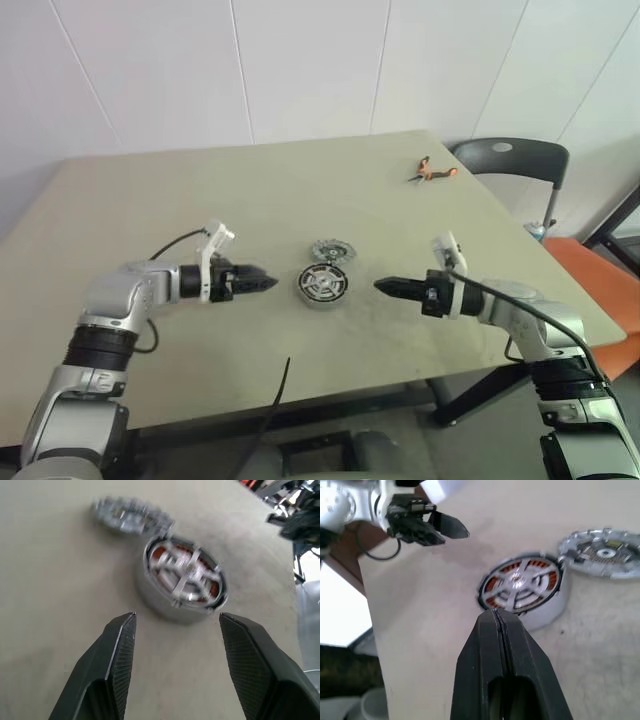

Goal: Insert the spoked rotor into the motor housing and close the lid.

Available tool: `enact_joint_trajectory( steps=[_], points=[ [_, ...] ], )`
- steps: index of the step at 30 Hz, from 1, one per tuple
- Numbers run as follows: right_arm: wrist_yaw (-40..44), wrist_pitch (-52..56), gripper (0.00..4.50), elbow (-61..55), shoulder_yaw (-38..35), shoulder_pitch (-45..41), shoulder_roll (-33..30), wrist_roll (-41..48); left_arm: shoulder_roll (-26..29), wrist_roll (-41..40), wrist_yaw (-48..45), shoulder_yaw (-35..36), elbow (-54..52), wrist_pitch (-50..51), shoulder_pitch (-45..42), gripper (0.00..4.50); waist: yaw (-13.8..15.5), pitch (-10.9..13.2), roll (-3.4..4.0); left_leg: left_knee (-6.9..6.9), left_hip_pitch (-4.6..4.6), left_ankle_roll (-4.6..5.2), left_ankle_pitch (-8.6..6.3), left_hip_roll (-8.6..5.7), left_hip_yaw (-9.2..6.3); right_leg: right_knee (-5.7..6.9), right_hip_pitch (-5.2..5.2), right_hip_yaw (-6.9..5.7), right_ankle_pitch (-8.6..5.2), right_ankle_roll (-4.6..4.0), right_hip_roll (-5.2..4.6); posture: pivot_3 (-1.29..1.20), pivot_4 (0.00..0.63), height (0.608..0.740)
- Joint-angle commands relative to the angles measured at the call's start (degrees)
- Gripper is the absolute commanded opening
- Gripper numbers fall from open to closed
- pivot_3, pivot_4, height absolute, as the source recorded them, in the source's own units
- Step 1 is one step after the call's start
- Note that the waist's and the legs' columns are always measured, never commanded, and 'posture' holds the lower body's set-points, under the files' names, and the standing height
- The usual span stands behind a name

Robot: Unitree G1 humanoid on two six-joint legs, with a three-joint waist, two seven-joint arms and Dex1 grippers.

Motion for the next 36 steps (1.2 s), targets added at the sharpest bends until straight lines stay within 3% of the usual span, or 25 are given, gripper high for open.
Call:
enact_joint_trajectory(
  steps=[1, 3, 8, 9, 16, 21, 24, 27, 30, 33, 36],
  points=[
    [0.72, -0.09, 0.00, -0.65, -0.81, 0.03, -0.56, 0.87, -4.88, 3.87, 0.69, 0.32, 0.36, -15.59, -1.39, 2.44, 0.59, 0.00, -0.01, -0.01, -0.01, 0.01, -0.01, -0.01, -0.01, -0.01, -0.01, 0.00, 0.06, -0.09, -0.01, 0.00, 0.000, 0.740],
    [0.38, -0.29, 0.00, -0.56, -0.49, 0.55, -0.44, 0.46, -8.87, 4.04, -0.23, -0.49, 2.10, -19.41, -1.02, 1.94, 1.24, -0.01, -0.01, -0.02, -0.03, 0.02, -0.01, -0.02, 0.02, 0.00, -0.04, 0.00, 0.08, -0.10, 0.01, 0.00, 0.000, 0.740],
    [-0.36, -0.33, 0.00, -1.24, -0.16, 1.68, -0.41, 0.02, -15.81, 9.16, -1.34, -4.86, 11.00, -28.91, -1.48, 0.18, 1.53, -0.01, 0.00, 0.04, 0.00, 0.04, -0.01, -0.11, 0.22, 0.08, -0.03, 0.01, -0.02, 0.04, 0.14, 0.00, 0.000, 0.740],
    [-0.54, -0.30, 0.00, -1.45, -0.19, 1.87, -0.40, 0.02, -17.29, 10.26, -0.74, -5.31, 13.47, -30.89, -2.09, 0.02, 1.48, -0.01, 0.00, 0.06, 0.02, 0.04, -0.01, -0.11, 0.23, 0.10, -0.01, 0.01, -0.02, 0.05, 0.15, 0.00, 0.000, 0.740],
    [-1.54, -0.30, 0.00, -2.53, -0.29, 3.05, -0.19, 0.29, -22.35, 17.31, 3.88, -6.65, 26.51, -40.71, -7.23, 0.02, 1.51, -0.01, -0.01, 0.12, 0.02, 0.05, -0.01, -0.12, 0.23, 0.11, 0.02, 0.00, 0.06, 0.20, 0.17, 0.00, 0.000, 0.740],
    [-2.18, -0.40, 0.00, -2.96, 0.16, 3.37, 0.31, 0.24, -24.02, 19.38, 5.64, -6.89, 30.11, -42.92, -7.88, 0.02, 1.51, -0.01, -0.01, 0.11, 0.02, 0.09, -0.04, -0.12, 0.23, 0.08, 0.02, 0.00, 0.09, 0.26, 0.16, 0.00, 0.000, 0.740],
    [-2.46, -0.54, 0.00, -2.98, 0.38, 3.33, 0.27, 0.06, -21.56, 22.75, 0.40, -12.70, 27.91, -35.31, -4.09, 0.02, 1.48, -0.05, -0.01, 0.11, 0.03, 0.10, -0.04, -0.11, 0.21, 0.10, 0.03, 0.00, 0.09, 0.26, 0.17, 0.00, 0.000, 0.740],
    [-2.75, -0.67, 0.00, -3.13, 0.41, 3.21, 0.19, 0.00, -17.66, 27.84, -1.49, -18.17, 24.67, -34.00, -0.29, 0.02, 1.28, -0.40, 0.16, 0.06, 0.12, 0.27, -0.14, -0.09, 0.23, 0.07, 0.40, 0.00, 0.02, 0.20, 0.19, 0.00, 0.000, 0.740],
    [-3.33, -1.00, 0.00, -3.37, 0.20, 2.72, 0.65, 0.14, -18.65, 23.82, 2.51, -12.78, 21.52, -32.63, -0.18, 0.02, 1.31, -0.72, 0.40, 0.08, 0.36, 0.44, -0.24, -0.03, 0.17, 0.03, 0.70, 0.01, -0.13, 0.17, 0.15, 0.00, 0.000, 0.740],
    [-6.77, -2.69, 0.00, -4.49, -1.07, 0.94, 4.35, 1.08, -21.47, 17.18, 9.13, -2.91, 16.50, -36.18, -1.63, 0.02, 1.16, -0.65, 0.36, 0.18, 0.36, 0.44, -0.24, 0.06, 0.04, 0.10, 0.69, 0.00, -0.13, 0.17, 0.17, 0.00, 0.000, 0.740],
    [-8.51, -2.71, 0.00, -6.07, -1.34, -1.28, 7.11, 1.94, -21.06, 14.95, 9.79, -0.29, 10.39, -36.85, -1.15, 0.02, 1.13, -0.52, 0.34, 0.23, 0.23, 0.44, -0.23, 0.06, -0.01, 0.30, 0.44, 0.01, -0.10, 0.17, 0.23, 0.00, 0.000, 0.740]
  ],
)
